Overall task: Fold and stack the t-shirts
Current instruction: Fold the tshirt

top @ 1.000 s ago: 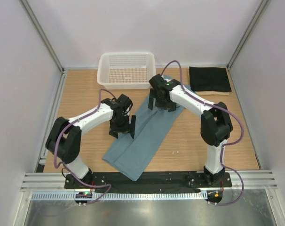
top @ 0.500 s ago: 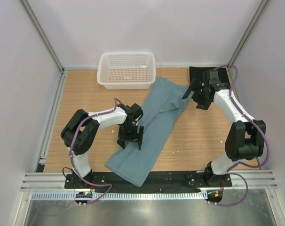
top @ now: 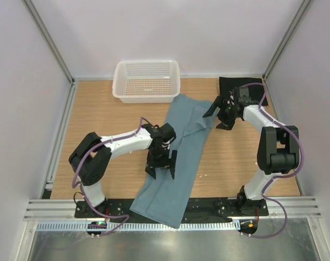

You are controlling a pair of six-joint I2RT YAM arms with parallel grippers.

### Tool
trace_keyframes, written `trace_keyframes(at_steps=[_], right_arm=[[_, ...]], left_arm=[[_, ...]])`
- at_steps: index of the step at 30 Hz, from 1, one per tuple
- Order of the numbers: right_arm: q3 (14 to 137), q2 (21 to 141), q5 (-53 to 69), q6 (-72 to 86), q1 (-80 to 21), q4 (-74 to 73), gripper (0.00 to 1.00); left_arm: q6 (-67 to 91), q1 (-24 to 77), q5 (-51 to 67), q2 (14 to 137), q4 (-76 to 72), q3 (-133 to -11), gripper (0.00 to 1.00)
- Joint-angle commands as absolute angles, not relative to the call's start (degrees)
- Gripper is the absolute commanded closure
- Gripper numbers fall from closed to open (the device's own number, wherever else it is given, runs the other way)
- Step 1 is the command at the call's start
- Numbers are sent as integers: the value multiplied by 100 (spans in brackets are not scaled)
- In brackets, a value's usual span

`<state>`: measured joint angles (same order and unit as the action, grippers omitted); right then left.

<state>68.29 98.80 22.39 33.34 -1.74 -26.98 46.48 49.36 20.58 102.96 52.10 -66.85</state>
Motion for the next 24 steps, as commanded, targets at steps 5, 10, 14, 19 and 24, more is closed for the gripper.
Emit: trace_keyframes(at_steps=[5, 10, 14, 19, 24], right_arm=[[6304, 9818, 3039, 4172, -184, -1715, 0], [6038, 9905, 3094, 4710, -342, -986, 0], [6510, 10177, 2945, 4764, -457, -905, 0], [7258, 10730, 2927, 4834, -580, -1063, 0], [8628, 11547, 2856, 5098, -878, -598, 0]], left_arm=[[4834, 4913, 1916, 9484, 5677, -7795, 17], [4860, 4860, 1881, 9308, 5704, -7708, 17], [4895, 4773, 1898, 9150, 5678, -7471, 17], [4896, 4676, 1890, 8965, 5695, -7339, 17], [4869, 4597, 1846, 8772, 5713, -7269, 17]])
